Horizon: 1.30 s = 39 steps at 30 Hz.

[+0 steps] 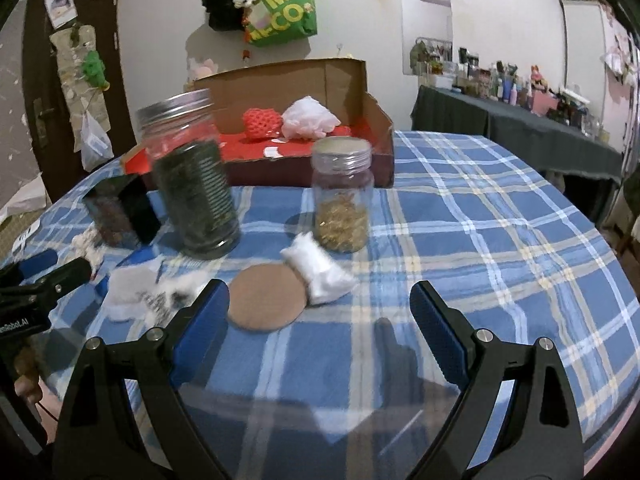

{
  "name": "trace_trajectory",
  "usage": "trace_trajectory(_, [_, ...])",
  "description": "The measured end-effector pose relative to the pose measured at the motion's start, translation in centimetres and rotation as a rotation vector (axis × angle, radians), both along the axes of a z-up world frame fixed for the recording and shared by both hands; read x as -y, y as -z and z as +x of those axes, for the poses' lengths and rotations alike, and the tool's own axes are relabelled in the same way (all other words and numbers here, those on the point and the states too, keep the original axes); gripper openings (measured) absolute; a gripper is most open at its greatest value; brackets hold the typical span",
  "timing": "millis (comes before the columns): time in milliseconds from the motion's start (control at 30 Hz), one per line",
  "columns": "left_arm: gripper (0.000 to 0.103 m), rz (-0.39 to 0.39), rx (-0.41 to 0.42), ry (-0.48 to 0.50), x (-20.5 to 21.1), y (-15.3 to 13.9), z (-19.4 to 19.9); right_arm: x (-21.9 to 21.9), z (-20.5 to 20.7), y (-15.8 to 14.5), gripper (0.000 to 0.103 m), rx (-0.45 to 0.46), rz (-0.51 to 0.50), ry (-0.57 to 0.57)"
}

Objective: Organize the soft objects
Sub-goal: 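Withdraw both open tools from the box back over the table items, then grasp the white fluffy plush with the right tool while the left grasps the cream crochet piece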

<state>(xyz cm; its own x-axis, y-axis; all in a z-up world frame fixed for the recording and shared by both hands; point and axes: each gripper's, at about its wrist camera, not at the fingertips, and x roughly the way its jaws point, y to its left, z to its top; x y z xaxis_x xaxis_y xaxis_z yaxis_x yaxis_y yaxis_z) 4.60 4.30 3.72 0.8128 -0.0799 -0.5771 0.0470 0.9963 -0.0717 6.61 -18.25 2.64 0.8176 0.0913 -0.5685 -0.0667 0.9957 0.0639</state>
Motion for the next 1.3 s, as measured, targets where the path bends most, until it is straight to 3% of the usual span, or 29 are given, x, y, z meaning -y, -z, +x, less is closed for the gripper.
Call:
trace_trajectory(67, [0.099, -0.013, -0.030, -0.015, -0.9, 0.2, 1.0, 0.6, 1.0, -0.1, 0.092, -0.024, 0.001, 0.014])
trace_trajectory(167, [0.083, -0.027, -0.081, -0.017, -1.7, 0.5, 2.3, 1.5, 2.8, 0.0, 0.091, -0.077, 0.021, 0.019])
trace_trajectory(233, [0.063, -0.036, -0.112, -0.019, -2.1, 0.8, 3.0, 1.8, 3.4, 0.2, 0.077, -0.103, 0.034, 0.003])
trace_trajectory(300, [0.052, -0.042, -0.136, -0.012, -2.3, 1.2, 3.5, 1.6, 4.1, 0.5, 0.059, -0.139, 0.035, -0.018])
trace_trajectory(333, [0.045, -0.039, -0.142, -0.015, -2.4, 1.3, 3.6, 1.5, 4.4, 0.7, 0.054, -0.153, 0.036, -0.033])
trace_trajectory(433, [0.036, -0.047, -0.138, -0.013, -2.6, 1.3, 3.5, 1.0, 4.6, 1.0, 0.038, -0.169, 0.029, -0.068])
trace_trajectory(467, [0.035, -0.044, -0.136, -0.012, -2.7, 1.2, 3.4, 0.9, 4.5, 0.9, 0.025, -0.166, 0.038, -0.086])
trace_trajectory(567, [0.032, -0.044, -0.123, -0.013, -2.8, 0.9, 2.7, 0.6, 4.2, 0.8, 0.017, -0.147, 0.035, -0.103])
trace_trajectory(833, [0.031, -0.043, -0.034, 0.039, -1.7, -2.3, 0.7, 0.0, 2.7, -1.1, 0.017, -0.077, 0.057, -0.148])
trace_trajectory(1033, [0.031, -0.046, 0.025, 0.174, 1.3, -3.9, -0.5, -0.8, 1.3, -2.5, 0.017, -0.047, 0.087, -0.211])
trace_trajectory(1300, [0.031, -0.060, -0.015, 0.329, 5.4, -2.8, 0.3, -2.4, 1.0, -2.0, 0.017, -0.074, 0.129, -0.284])
